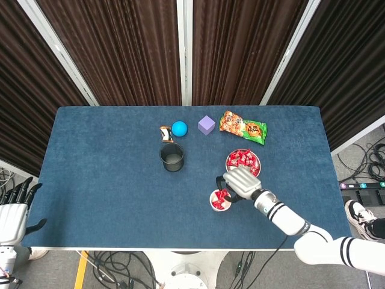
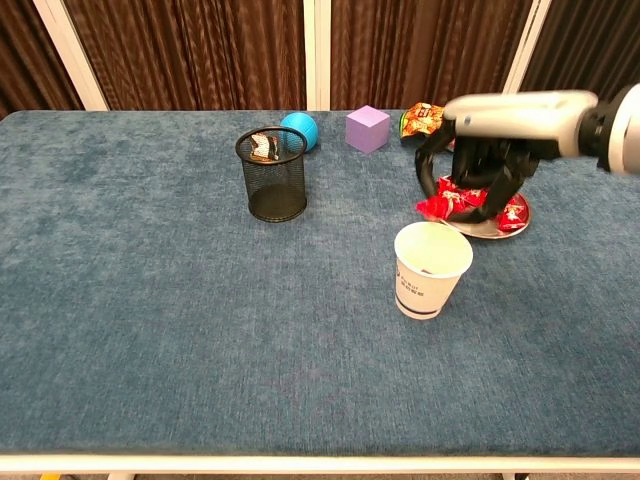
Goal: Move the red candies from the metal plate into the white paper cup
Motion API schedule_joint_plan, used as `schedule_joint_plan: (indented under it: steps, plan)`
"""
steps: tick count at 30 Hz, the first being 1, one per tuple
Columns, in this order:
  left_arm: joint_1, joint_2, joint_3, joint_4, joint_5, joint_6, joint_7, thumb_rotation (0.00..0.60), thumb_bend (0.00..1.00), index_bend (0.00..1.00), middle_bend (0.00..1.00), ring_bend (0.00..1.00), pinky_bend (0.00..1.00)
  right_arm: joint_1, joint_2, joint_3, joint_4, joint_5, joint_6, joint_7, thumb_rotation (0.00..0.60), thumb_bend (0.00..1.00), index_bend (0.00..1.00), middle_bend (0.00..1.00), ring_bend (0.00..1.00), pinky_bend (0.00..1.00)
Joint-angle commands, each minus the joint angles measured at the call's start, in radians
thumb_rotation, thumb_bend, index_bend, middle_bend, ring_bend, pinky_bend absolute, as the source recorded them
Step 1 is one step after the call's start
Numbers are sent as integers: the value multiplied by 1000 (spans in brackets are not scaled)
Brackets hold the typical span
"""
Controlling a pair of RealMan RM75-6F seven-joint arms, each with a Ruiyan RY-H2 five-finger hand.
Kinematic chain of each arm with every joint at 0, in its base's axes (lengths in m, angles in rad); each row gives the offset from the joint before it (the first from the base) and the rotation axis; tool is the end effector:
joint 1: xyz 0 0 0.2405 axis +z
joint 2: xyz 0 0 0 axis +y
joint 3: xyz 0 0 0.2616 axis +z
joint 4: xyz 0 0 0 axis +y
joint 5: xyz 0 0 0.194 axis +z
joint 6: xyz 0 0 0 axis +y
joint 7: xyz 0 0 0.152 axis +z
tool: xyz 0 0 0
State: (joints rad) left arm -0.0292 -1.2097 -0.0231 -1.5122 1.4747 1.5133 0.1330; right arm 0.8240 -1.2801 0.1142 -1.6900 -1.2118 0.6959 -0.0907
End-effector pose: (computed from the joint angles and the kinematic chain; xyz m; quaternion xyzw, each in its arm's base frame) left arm -0.3347 0.1655 0.1570 -0.6011 -0.3670 -0.3243 0.6316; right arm -0.1341 -0.3307 0.0271 0.8080 -0.4133 0.3145 0.2783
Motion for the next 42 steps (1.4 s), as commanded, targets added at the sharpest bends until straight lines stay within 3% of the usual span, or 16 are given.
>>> schedule_joint_plan:
  steps: [1, 9, 19, 22, 29, 36, 42]
  plan:
    - [0, -2, 0, 1, 0, 0, 0, 600, 1, 214, 161, 140, 194, 8, -12, -9, 8, -7, -12, -4, 600, 372, 571, 958, 923, 1000]
    - [-4, -7, -2, 10, -6, -9, 3, 600, 1, 214, 161, 140, 194, 12, -1, -15, 2, -23, -21, 19, 600, 360, 410, 958, 917, 1000]
    - [-10, -5, -6, 9, -1, -11, 4, 600, 1, 214, 161, 140, 194, -15, 33, 12, 8, -34, 57, 53, 600, 361, 379, 958, 917, 1000]
    - [-11, -5, -6, 7, 1, -10, 3, 600, 1, 214, 161, 140, 194, -19, 13, 27, 83, 51, 90, -9, 600, 350, 378, 958, 917, 1000]
    - [-12, -8, -4, 5, 5, -10, 1, 600, 1, 214, 161, 140, 194, 29, -101, 38, 287, 306, 42, -142, 600, 173, 376, 958, 917, 1000]
    - [-3, -4, -1, 2, 2, -1, -1, 600, 1, 214, 161, 140, 194, 104, -251, 25, 483, 466, -4, -267, 600, 172, 387, 958, 917, 1000]
    - [3, -7, 2, 9, -1, 1, -10, 600, 1, 214, 161, 141, 194, 144, -337, 25, 581, 551, -37, -316, 600, 171, 413, 958, 918, 1000]
